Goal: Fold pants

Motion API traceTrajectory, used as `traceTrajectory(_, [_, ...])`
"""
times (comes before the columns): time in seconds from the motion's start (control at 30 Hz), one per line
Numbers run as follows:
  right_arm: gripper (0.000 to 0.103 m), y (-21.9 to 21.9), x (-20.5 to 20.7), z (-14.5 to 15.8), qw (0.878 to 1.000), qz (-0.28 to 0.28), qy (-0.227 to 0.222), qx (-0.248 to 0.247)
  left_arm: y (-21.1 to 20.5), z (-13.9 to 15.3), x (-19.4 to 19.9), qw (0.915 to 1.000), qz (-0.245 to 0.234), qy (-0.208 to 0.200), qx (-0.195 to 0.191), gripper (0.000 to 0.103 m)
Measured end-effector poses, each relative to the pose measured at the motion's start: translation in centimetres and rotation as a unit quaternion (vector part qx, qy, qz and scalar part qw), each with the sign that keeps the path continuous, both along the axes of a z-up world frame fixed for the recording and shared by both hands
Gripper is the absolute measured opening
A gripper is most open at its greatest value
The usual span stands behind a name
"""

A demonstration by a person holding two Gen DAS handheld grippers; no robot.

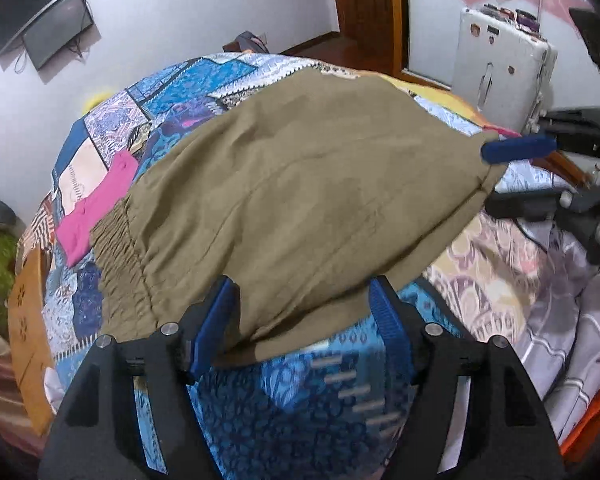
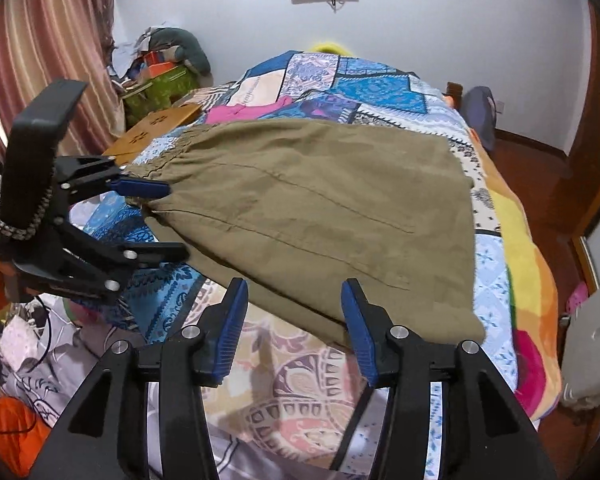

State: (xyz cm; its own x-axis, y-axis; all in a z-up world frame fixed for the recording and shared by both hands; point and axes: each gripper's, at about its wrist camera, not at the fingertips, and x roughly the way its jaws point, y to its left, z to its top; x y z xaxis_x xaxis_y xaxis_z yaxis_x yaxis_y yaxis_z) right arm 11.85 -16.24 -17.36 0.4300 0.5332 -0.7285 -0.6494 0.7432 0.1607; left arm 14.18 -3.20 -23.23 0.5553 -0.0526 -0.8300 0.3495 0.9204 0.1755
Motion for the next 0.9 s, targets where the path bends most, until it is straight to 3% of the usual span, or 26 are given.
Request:
traceTrajectory(0.07, [0.045,0.5,0.1,-0.2,1.0,0.003,0.0,-0.003,0.2,0.1,0.6,1.0,0.001,0.007,-0.007,0.057])
traceTrajectory(0.33, [0.047,3.6,0.6,-1.0,0.999,0.037,0.005,-0.007,1.0,1.1,2.1,0.9986,-0.001,0.035,-0.04,0.055])
traceTrajectory(0.5, [0.046,4.8,1.3,-1.4,0.999,0.045,-0.024,-0.011,1.5,1.4,2.2,0.9969,0.006,0.045,-0.064,0.055])
traceTrajectory(0.6, [0.023,4.7,1.5,-1.1,0.998,0.052,-0.029,0.0,1.6,1.5,1.9,0.9946,0.004,0.05,-0.091,0.055])
traceTrajectory(0.73, [0.01,4.8,1.2,-0.4,0.998,0.054,-0.038,0.009,1.3,1.2,1.4,0.996,0.008,0.038,-0.081,0.055])
traceTrajectory(0.83, [0.009,4.5,1.0,0.5,0.997,0.052,-0.043,0.023,0.9,1.0,1.3,0.9992,0.023,0.006,-0.031,0.034])
traceTrajectory(0.9, [0.008,4.4,0.9,1.0,0.997,0.05,-0.046,0.03,0.8,1.3,1.1,0.9992,0.024,-0.007,-0.031,0.028])
